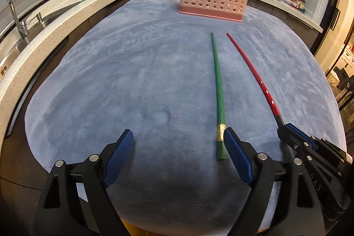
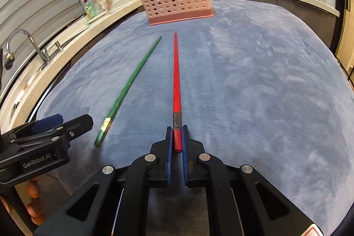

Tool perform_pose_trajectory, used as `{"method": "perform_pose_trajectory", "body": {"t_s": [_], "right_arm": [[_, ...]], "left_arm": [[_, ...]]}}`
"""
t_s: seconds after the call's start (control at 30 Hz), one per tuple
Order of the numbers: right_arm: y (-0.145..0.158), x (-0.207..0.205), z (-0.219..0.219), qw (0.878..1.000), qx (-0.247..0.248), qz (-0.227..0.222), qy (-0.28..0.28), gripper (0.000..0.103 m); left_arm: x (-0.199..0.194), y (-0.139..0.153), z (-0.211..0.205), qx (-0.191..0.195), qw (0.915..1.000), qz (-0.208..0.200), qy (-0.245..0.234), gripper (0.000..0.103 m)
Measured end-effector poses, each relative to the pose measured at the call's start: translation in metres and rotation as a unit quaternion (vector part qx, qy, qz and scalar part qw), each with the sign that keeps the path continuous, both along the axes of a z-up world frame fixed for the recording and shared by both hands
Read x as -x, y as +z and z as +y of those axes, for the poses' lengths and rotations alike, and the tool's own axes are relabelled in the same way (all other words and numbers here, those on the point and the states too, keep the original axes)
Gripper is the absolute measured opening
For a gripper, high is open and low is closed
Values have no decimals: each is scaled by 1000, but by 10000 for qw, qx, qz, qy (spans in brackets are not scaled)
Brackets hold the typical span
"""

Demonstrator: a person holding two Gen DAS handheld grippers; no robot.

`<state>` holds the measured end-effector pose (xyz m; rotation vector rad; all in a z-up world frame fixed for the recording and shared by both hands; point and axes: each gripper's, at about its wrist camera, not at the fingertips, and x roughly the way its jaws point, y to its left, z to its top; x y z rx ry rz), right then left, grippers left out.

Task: Organize utensils
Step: 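Grasp the red chopstick with the right tool while the left tool grasps the green chopstick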

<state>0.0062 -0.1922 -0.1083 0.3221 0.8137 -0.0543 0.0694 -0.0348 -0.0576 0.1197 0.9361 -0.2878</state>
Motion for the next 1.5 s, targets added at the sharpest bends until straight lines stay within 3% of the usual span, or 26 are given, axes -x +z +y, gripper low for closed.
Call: {"method": "perform_pose_trajectory", "body": {"t_s": [0.23, 0.47, 0.57, 0.63, 0.7, 1.1, 1.5], "right_arm": [[-2, 5, -3, 10000, -52, 0, -25, 7], [-2, 6, -3, 10000, -70, -2, -24, 7], [-2, 6, -4, 10000, -78, -3, -22, 7], [-2, 7, -3, 10000, -81, -2, -22, 7], [-2, 6, -3, 10000, -71, -3, -19, 7], [12, 14, -7, 9999, -126, -111, -30, 7], [89, 13, -32, 9953, -115, -951, -155, 7]], "left_arm": [[-1, -13, -10, 86, 9997, 200, -76, 78], [-1, -15, -12, 16, 9999, 119, -107, 59], [-1, -15, -12, -27, 9999, 86, -109, 42], [-1, -14, -12, 16, 9998, 111, -135, 23], [-2, -14, -11, 84, 9996, 165, -195, 15], [-1, 0, -9, 286, 9987, 303, -291, 8], [-12, 61, -1, 789, 9966, -61, -251, 8]]}}
